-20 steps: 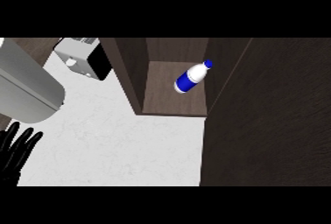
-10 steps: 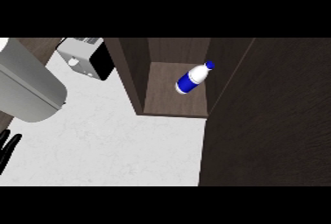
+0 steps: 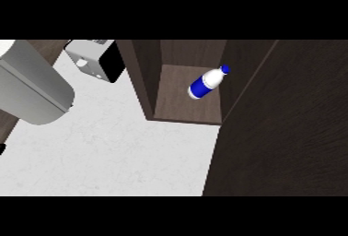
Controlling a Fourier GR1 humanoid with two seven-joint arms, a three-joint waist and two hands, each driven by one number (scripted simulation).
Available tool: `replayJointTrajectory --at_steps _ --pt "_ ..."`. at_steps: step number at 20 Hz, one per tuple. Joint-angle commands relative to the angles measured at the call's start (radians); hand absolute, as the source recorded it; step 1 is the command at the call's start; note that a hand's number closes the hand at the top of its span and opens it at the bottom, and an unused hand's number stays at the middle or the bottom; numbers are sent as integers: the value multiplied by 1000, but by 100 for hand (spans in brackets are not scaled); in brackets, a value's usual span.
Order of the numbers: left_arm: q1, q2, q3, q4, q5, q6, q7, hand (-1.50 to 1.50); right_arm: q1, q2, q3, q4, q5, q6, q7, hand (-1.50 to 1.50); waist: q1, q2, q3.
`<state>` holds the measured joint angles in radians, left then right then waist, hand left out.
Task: Pick up the bottled water, place it into the cabinet and close the cabinet
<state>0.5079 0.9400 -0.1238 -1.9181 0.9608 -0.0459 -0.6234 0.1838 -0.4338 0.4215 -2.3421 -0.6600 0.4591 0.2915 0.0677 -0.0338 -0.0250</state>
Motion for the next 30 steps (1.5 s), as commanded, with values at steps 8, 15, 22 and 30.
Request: replayJointTrajectory --at_steps 8,15,22,30 --pt "67 43 78 13 33 -106 -28 -150 -338 196 136 6 158 -311 182 150 50 6 6" --pt "82 74 128 40 52 -185 -34 -150 -612 367 217 192 175 -432 341 150 76 23 10" --pt "125 67 193 114 64 -285 -80 -150 -991 432 221 438 -65 -473 386 150 75 39 18" --pt "270 16 307 141 62 -393 -116 -150 -1185 433 101 709 -279 -510 358 150 -9 34 25"
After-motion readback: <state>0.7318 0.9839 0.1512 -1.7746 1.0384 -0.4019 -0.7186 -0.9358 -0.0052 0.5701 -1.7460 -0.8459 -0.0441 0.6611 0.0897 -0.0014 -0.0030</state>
